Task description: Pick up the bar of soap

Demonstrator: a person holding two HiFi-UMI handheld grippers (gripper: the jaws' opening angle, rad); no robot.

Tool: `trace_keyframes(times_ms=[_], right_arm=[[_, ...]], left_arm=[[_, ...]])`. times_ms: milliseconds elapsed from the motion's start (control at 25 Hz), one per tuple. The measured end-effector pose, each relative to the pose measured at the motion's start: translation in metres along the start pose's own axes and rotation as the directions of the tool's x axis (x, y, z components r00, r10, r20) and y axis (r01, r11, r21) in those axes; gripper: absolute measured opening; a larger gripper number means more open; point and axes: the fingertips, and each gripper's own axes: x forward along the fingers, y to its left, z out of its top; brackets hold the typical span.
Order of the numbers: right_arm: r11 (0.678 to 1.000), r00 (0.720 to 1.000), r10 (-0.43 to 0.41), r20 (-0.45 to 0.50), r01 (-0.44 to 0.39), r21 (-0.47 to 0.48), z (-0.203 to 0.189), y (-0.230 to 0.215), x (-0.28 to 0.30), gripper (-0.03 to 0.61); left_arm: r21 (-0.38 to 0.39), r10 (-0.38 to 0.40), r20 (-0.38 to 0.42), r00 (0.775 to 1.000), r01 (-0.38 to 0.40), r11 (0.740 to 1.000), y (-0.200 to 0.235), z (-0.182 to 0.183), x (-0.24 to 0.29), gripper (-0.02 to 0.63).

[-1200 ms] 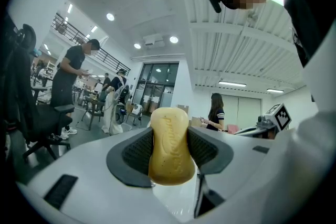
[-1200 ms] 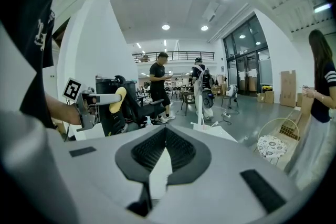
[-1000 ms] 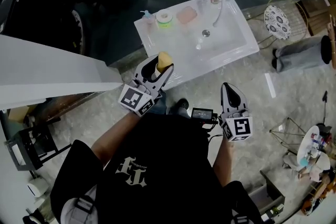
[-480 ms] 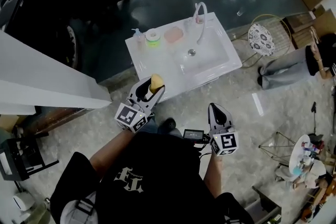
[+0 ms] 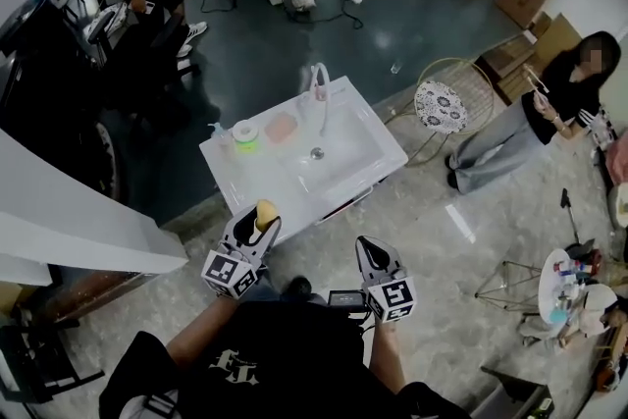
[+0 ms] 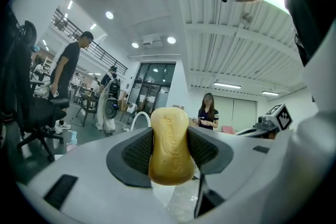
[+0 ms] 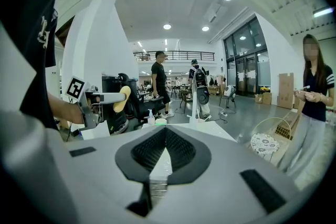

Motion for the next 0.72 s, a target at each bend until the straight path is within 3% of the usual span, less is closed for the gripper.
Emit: trace_keyframes(times_ms=[720], right_arm=[[0.999, 0.999, -0.03, -0.011, 0.03, 0.022, -0.0038, 0.0018, -0.0066, 0.008]], left_arm=[[0.002, -0.016, 0.009, 1.0, 0.016, 1.0, -0.001, 0.0011, -0.0004, 0.198]])
